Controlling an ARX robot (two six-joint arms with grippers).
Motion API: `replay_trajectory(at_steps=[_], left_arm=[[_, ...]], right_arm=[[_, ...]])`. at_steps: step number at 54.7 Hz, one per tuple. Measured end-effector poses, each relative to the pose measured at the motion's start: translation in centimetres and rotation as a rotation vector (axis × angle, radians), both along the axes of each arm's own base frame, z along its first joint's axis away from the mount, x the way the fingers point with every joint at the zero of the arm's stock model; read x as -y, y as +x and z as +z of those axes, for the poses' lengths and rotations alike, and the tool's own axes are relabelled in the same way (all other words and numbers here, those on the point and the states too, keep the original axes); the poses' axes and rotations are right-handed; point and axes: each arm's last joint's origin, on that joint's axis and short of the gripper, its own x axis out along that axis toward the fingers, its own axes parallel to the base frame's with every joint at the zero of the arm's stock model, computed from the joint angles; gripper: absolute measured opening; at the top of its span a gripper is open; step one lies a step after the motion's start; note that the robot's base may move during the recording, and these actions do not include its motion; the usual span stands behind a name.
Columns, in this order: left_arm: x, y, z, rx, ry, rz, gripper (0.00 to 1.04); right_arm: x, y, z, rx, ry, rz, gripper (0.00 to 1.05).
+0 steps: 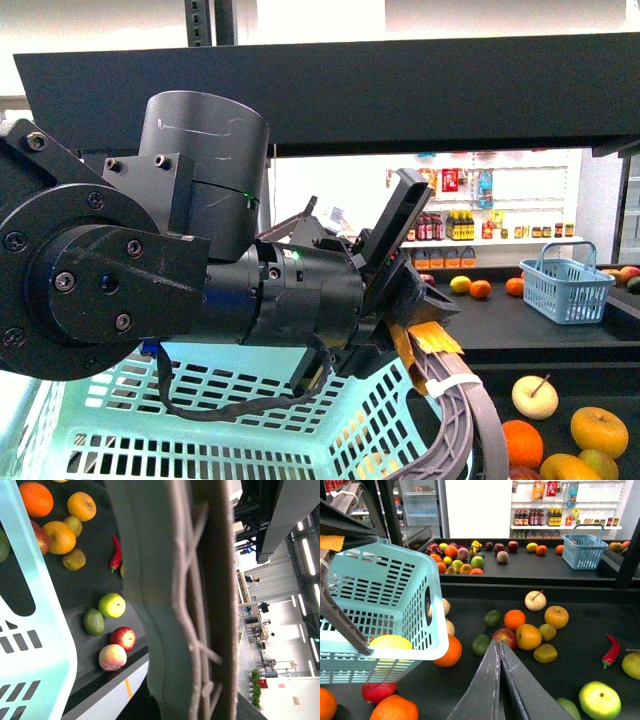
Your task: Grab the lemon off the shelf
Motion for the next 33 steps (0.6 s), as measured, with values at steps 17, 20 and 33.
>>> replay_trajectory(at_steps=[17, 20, 33], left_arm=[[0.0, 0.0, 0.0, 0.0, 0.0, 0.0, 0.08], [0.0, 0.0, 0.0, 0.0, 0.0, 0.0, 0.08], [0.0, 0.0, 0.0, 0.0, 0.0, 0.0, 0.08]], right_arm=[[0.0, 0.0, 0.0, 0.0, 0.0, 0.0, 0.54], [0.0, 0.0, 0.0, 0.0, 0.0, 0.0, 0.63], [0.0, 0.0, 0.0, 0.0, 0.001, 0.0, 0.98]])
